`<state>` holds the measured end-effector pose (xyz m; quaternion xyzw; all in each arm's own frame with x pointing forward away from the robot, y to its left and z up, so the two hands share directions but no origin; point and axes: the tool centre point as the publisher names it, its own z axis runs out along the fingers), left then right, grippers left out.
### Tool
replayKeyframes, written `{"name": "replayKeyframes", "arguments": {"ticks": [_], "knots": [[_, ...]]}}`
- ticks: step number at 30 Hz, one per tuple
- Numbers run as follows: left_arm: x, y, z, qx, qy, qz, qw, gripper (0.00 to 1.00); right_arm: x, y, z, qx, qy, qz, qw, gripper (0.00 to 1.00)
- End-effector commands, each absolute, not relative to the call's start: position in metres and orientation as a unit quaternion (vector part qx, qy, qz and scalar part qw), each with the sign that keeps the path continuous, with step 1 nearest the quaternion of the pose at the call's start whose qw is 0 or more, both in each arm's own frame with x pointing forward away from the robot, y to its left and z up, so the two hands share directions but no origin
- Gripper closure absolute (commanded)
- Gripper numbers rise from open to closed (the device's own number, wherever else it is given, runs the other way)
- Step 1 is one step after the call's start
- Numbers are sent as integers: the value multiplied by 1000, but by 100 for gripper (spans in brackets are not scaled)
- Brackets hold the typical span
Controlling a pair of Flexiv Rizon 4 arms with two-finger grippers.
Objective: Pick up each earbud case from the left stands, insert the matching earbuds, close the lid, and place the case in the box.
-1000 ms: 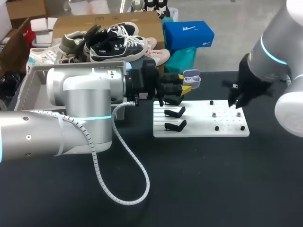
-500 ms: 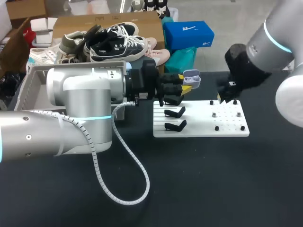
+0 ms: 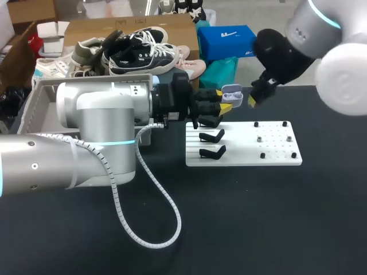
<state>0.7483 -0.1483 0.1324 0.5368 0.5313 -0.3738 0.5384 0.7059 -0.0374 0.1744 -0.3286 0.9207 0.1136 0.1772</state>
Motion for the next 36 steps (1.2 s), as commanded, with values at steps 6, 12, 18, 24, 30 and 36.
{"name": "replayKeyframes", "arguments": {"ticks": [6, 12, 18, 24, 30, 36], "knots": [[747, -149, 132, 535, 532, -372, 541, 100, 708, -23, 195, -363, 909, 114, 170, 100], [747, -149, 132, 535, 532, -372, 541, 100, 708, -13, 196, -380, 902, 115, 172, 100], [747, -149, 132, 535, 532, -372, 541, 100, 710, -5, 195, -396, 894, 116, 174, 100], [747, -149, 132, 535, 532, -372, 541, 100, 712, 4, 191, -409, 889, 110, 176, 100], [747, -149, 132, 535, 532, -372, 541, 100, 715, 8, 190, -415, 885, 110, 181, 100], [747, -149, 132, 535, 532, -372, 541, 100, 719, 11, 189, -417, 884, 105, 183, 100]]}}
